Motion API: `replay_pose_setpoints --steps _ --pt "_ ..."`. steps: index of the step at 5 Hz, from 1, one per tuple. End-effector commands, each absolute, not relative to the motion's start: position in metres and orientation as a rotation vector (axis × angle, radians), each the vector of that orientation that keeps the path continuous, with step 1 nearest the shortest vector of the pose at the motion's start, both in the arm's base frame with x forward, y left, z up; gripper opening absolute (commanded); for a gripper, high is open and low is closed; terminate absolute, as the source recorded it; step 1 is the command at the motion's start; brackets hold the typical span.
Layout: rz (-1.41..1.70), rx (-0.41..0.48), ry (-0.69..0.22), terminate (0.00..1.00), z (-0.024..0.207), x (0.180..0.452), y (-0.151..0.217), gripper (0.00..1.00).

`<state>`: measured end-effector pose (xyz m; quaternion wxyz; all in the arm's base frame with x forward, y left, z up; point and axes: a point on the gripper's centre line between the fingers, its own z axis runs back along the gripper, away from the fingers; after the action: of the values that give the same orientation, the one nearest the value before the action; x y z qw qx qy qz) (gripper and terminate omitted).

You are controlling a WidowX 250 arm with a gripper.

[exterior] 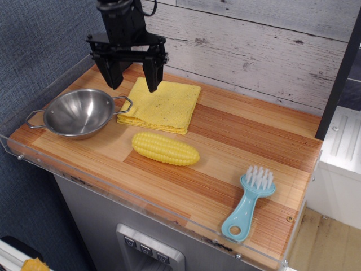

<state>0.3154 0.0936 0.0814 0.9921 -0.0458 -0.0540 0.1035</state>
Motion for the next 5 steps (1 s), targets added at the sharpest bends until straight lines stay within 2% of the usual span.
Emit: replay_pose_setpoints --steps 1,3,5 --pt "0.161 -0.035 -0.159 0.0 0.093 0.339 0.089 1.0" --pt "0.193 0.004 -0.117 0.0 0.066 0.342 0.102 1.0" --pt "0.215 0.039 -0.119 0.0 0.057 0.354 0.114 1.0"
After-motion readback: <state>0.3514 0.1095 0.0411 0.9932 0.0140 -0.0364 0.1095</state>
